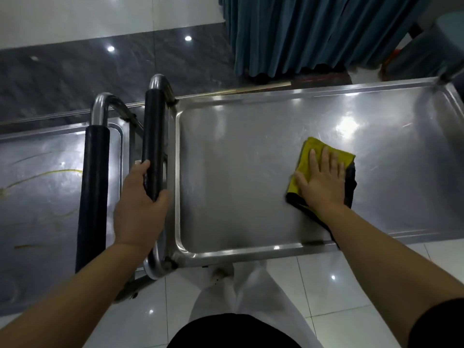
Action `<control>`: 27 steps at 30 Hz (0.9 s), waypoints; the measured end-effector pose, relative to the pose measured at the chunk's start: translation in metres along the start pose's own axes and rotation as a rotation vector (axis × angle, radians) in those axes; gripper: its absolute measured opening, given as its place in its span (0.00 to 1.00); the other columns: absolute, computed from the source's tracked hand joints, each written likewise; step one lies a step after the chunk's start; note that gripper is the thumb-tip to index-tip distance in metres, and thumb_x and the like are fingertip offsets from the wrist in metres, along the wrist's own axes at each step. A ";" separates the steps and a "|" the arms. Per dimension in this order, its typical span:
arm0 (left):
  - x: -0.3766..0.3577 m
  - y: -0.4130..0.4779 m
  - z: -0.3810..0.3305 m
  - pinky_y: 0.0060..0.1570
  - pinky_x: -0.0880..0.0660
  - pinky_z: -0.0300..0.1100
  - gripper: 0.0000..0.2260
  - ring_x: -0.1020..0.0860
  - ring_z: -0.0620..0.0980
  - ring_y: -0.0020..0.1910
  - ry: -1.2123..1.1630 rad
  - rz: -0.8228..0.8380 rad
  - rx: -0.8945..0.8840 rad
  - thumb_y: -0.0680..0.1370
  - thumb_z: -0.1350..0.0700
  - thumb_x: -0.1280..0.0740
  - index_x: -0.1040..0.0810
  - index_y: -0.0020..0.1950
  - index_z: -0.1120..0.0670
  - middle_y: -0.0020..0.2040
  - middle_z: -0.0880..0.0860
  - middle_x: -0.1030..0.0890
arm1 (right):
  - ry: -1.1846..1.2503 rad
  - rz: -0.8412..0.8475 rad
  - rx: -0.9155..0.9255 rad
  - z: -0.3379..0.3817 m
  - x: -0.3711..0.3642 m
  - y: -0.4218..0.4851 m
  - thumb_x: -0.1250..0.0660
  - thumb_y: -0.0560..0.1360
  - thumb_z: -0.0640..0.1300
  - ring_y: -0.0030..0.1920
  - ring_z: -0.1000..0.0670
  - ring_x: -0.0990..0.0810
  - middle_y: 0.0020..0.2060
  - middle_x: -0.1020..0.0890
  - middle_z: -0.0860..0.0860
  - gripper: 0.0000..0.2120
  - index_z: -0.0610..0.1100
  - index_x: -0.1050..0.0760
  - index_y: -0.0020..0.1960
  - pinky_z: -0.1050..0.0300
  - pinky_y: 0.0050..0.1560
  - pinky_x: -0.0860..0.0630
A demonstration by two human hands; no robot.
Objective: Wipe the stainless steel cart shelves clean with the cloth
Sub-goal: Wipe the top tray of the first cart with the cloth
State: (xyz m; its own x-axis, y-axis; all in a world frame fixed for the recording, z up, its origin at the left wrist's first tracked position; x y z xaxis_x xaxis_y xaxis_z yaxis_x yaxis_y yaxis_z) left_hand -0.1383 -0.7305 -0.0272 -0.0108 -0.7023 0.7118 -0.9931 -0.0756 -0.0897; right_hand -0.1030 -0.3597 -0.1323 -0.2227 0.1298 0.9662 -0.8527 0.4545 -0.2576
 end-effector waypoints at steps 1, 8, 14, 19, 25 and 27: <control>0.000 0.000 0.000 0.56 0.25 0.50 0.26 0.26 0.53 0.61 0.001 0.000 -0.003 0.76 0.56 0.34 0.38 0.72 0.46 0.67 0.51 0.29 | 0.024 -0.004 -0.062 0.010 -0.002 -0.001 0.55 0.79 0.64 0.77 0.41 0.60 0.77 0.58 0.43 0.35 0.47 0.58 0.79 0.44 0.75 0.61; 0.000 0.005 -0.002 0.53 0.33 0.28 0.27 0.28 0.44 0.62 -0.021 -0.019 0.000 0.75 0.59 0.32 0.36 0.72 0.47 0.67 0.47 0.29 | 0.014 -0.012 0.223 0.153 -0.010 -0.010 0.50 0.78 0.63 0.77 0.40 0.60 0.77 0.58 0.42 0.36 0.47 0.58 0.78 0.42 0.73 0.64; 0.000 0.008 -0.001 0.56 0.31 0.31 0.27 0.29 0.44 0.63 -0.010 -0.019 -0.018 0.75 0.58 0.32 0.36 0.72 0.49 0.67 0.48 0.30 | -0.044 0.092 0.668 0.258 -0.026 -0.037 0.54 0.78 0.66 0.76 0.43 0.66 0.77 0.62 0.46 0.36 0.49 0.61 0.78 0.42 0.74 0.66; 0.000 0.013 -0.012 0.46 0.26 0.49 0.28 0.24 0.56 0.55 0.258 0.074 -0.017 0.76 0.58 0.35 0.42 0.73 0.52 0.71 0.54 0.35 | -0.014 0.059 0.684 0.221 -0.018 -0.009 0.58 0.76 0.68 0.77 0.47 0.63 0.78 0.59 0.48 0.36 0.52 0.58 0.78 0.47 0.75 0.66; -0.003 0.036 -0.036 0.69 0.40 0.53 0.33 0.43 0.58 0.73 0.482 0.141 -0.055 0.74 0.60 0.35 0.46 0.75 0.58 0.76 0.57 0.46 | 0.002 -0.024 0.304 0.101 0.008 0.048 0.62 0.70 0.68 0.77 0.45 0.56 0.78 0.53 0.46 0.40 0.51 0.53 0.78 0.49 0.74 0.62; -0.006 0.057 -0.046 0.70 0.42 0.52 0.33 0.45 0.57 0.73 0.489 0.125 -0.095 0.74 0.59 0.34 0.45 0.75 0.58 0.76 0.58 0.46 | -0.001 -0.031 0.190 0.061 0.013 0.060 0.59 0.73 0.67 0.77 0.45 0.56 0.78 0.54 0.46 0.38 0.50 0.54 0.79 0.48 0.75 0.61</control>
State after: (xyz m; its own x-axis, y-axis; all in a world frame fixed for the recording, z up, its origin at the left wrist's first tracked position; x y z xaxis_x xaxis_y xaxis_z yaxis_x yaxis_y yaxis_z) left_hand -0.2002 -0.6982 -0.0044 -0.1609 -0.2865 0.9445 -0.9867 0.0688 -0.1472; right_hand -0.1858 -0.3848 -0.1347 -0.1951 0.1174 0.9737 -0.9330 0.2840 -0.2212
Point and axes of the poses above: each hand's wrist, its own y-axis towards the middle knuckle, its own x-axis out of the back of the hand, z = x × y, the point moved 3 cm from there along y, towards the middle knuckle
